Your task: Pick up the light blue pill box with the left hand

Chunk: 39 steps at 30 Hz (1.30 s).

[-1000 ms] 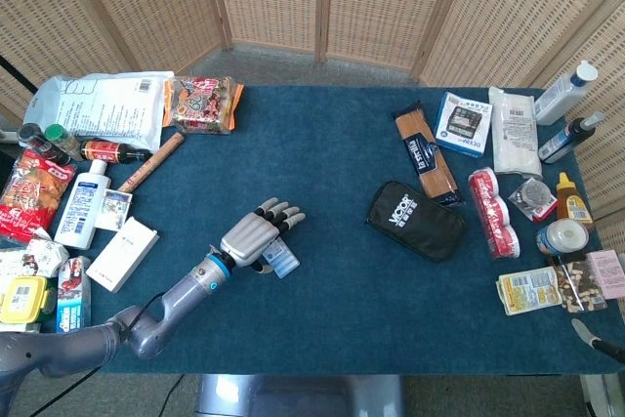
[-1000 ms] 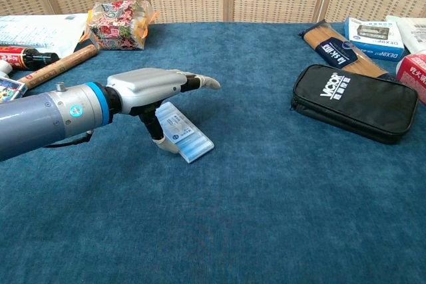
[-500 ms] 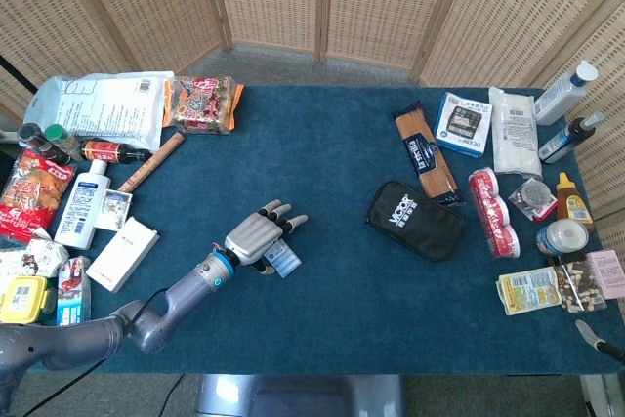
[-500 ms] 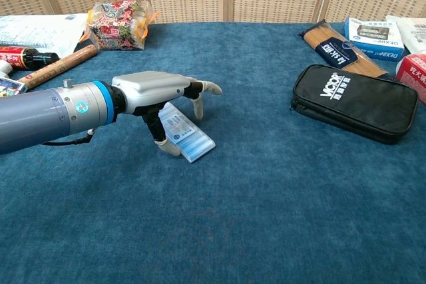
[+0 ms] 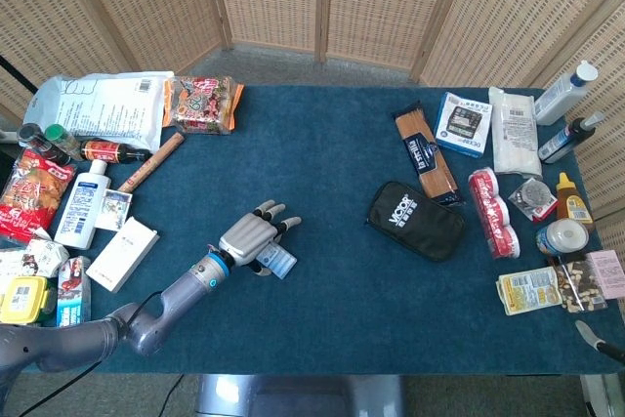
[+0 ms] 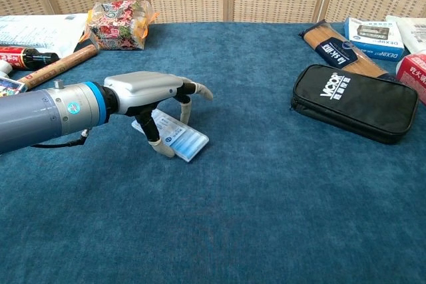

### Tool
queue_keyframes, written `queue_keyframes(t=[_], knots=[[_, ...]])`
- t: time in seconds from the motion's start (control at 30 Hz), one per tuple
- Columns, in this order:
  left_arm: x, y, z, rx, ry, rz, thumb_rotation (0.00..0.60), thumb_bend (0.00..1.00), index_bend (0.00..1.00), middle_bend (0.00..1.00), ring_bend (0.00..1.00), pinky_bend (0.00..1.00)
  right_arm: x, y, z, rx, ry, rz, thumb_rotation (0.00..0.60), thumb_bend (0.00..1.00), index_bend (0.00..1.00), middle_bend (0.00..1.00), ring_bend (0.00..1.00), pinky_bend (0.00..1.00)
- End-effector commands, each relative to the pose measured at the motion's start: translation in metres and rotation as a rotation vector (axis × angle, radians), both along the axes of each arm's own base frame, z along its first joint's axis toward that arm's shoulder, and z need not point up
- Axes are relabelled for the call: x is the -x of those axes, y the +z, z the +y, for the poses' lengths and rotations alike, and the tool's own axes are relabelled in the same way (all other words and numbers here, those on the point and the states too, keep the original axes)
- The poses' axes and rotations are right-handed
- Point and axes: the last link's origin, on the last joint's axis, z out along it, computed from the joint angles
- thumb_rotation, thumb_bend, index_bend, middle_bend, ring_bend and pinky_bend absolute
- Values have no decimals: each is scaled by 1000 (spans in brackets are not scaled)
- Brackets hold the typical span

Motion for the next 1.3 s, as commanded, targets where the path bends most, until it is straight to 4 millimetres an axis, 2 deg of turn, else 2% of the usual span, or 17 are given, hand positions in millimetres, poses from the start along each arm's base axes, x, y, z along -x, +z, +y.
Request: queue_keyframes(t=[0.03, 0.17, 0.37, 0.9, 1.1, 1.3], knots=[[2, 2, -1, -10, 2, -1, 600, 144, 228, 635, 126, 0, 0, 0, 0, 2, 4, -4, 600, 112, 0, 12, 0, 0], [2, 6, -1, -23, 16, -22, 600, 155, 305, 711, 202, 0, -2, 0, 0, 3, 11, -5, 600, 112, 0, 12, 0, 0], [-6, 33, 0, -51, 43, -131, 600, 156, 331, 743, 247, 0, -3, -1, -1, 1, 22, -6, 600, 111, 0, 12, 0, 0], [-34, 163, 0, -289, 12, -490, 600, 155, 338, 746, 283, 0, -2, -15, -15, -40, 59, -34, 600, 109, 0, 12, 0, 0], [-44, 203, -2, -359, 3, -605, 600, 155, 345, 760, 293, 0, 0, -19, -18, -50, 63, -49, 600, 110, 0, 11, 0, 0], [-44, 235, -6, -420, 7, -692, 600, 153, 335, 760, 293, 0, 1, -23, -24, -61, 69, -58, 600, 107, 0, 11, 0, 0]])
